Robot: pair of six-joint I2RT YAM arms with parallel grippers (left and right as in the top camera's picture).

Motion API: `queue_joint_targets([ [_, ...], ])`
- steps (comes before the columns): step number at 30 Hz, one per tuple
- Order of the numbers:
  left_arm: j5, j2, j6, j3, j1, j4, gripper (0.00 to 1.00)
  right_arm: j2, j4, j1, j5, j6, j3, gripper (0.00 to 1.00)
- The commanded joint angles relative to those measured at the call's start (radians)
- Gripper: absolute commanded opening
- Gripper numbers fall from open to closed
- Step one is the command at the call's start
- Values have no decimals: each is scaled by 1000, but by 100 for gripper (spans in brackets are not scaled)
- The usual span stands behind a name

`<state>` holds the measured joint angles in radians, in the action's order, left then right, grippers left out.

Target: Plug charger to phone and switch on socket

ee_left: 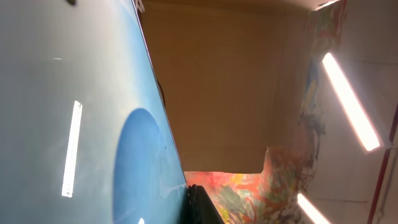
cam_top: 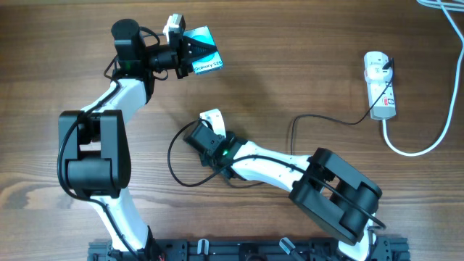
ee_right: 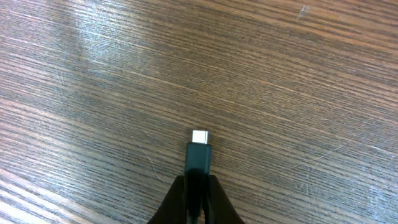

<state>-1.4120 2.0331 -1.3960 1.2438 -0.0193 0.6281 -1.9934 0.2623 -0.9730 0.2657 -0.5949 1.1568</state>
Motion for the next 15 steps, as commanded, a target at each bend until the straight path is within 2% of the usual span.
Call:
queue_joint_targets([
  [1, -20, 11, 27, 26, 6, 11, 4, -45, 12, 27, -172, -8, 4, 4],
  [7, -20, 11, 27, 26, 6, 11, 4, -10, 0, 113, -494, -57, 5, 4],
  [15, -20, 11, 28, 26, 6, 11, 4, 60, -31, 171, -774, 76, 2, 4],
])
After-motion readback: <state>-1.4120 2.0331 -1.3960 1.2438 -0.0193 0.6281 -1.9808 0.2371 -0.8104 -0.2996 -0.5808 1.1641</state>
